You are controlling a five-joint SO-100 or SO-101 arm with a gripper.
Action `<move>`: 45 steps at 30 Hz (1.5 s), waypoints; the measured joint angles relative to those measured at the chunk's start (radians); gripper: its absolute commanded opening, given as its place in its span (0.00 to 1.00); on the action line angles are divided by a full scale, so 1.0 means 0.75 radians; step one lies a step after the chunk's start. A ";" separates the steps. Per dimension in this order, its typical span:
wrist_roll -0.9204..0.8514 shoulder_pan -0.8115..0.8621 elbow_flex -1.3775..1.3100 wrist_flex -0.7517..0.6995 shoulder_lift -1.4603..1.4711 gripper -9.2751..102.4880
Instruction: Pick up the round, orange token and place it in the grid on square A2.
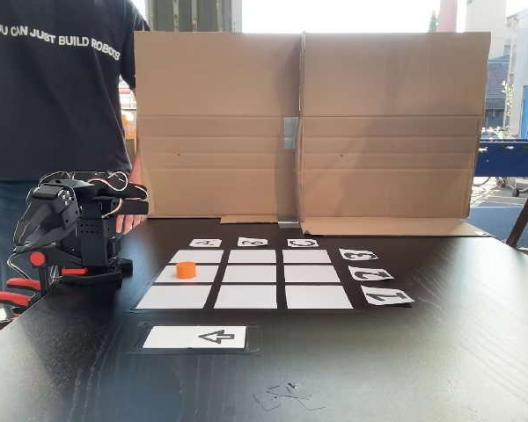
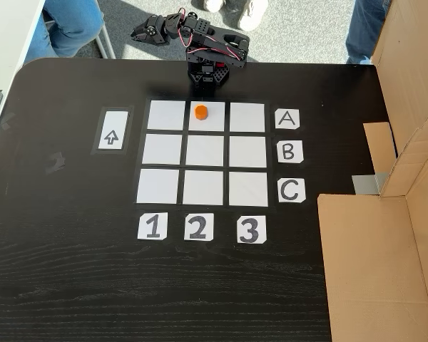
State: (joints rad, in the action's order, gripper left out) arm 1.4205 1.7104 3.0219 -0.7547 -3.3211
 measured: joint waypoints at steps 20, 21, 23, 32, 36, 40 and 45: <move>0.000 0.018 0.020 -0.020 0.000 0.08; 0.000 0.018 0.020 -0.020 0.000 0.08; 0.000 0.016 0.020 -0.020 0.000 0.08; 0.000 0.016 0.020 -0.020 0.000 0.08; 0.000 0.016 0.020 -0.020 0.000 0.08; 0.000 0.016 0.020 -0.020 0.000 0.08; 0.000 0.016 0.020 -0.020 0.000 0.08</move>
State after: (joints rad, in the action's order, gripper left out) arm 1.4205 1.7227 3.0373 -0.7701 -3.3211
